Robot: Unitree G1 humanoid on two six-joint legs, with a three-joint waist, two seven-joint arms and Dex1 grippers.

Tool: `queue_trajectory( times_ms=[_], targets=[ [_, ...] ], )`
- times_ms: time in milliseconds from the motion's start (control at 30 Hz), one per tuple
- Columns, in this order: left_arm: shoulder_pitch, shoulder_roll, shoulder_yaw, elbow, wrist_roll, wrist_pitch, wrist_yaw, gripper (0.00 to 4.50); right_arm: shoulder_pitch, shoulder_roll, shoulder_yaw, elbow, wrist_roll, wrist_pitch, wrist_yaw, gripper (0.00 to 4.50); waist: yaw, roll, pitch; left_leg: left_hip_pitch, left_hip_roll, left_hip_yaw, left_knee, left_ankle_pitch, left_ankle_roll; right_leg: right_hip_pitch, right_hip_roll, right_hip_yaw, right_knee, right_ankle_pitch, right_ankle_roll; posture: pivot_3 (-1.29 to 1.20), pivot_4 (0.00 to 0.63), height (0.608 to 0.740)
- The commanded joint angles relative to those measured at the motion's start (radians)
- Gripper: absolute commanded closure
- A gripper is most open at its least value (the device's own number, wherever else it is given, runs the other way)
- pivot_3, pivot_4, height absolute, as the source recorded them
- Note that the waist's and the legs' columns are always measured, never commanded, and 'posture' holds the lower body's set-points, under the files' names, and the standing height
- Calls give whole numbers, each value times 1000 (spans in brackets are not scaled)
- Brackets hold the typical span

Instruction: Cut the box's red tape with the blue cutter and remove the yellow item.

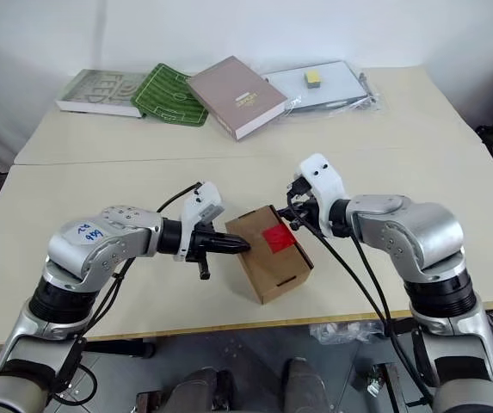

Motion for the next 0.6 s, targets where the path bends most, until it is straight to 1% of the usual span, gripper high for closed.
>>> queue_trajectory(
  times_ms=[33,200,333,400,467,600],
  targets=[
    [-40,3,13,-26,-13,4,4,4479,-29,47,30,10,-11,-61,35,4337,-1,0,0,1,0,1,0,0,0,0,0,1,0,0,0,0,150,740],
    [-48,-2,28,-18,-12,-3,17,4479,-47,84,38,29,-26,-93,70,4337,-7,0,0,2,0,2,-1,0,0,0,0,3,1,0,-1,0,150,740],
    [-22,-9,33,10,17,-55,44,4479,-58,101,52,39,-46,-106,90,4337,-3,0,0,1,0,3,-3,0,0,-2,0,4,1,0,-1,0,150,740],
    [1,-36,48,32,38,-121,74,4479,-65,96,52,39,-59,-111,90,4337,9,0,0,0,-1,3,-3,0,0,-2,-1,4,0,0,-1,0,150,740],
    [15,-55,63,55,47,-144,99,4479,-73,85,43,33,-65,-108,90,4337,19,0,0,-1,-2,3,-1,0,1,-2,-2,3,0,0,-1,0,150,740],
    [56,-38,53,37,41,-147,83,4479,-92,29,-3,-6,-60,-82,86,4337,33,0,0,-4,-3,1,0,-1,2,-3,-3,1,-2,1,0,0,150,740]
  ],
)
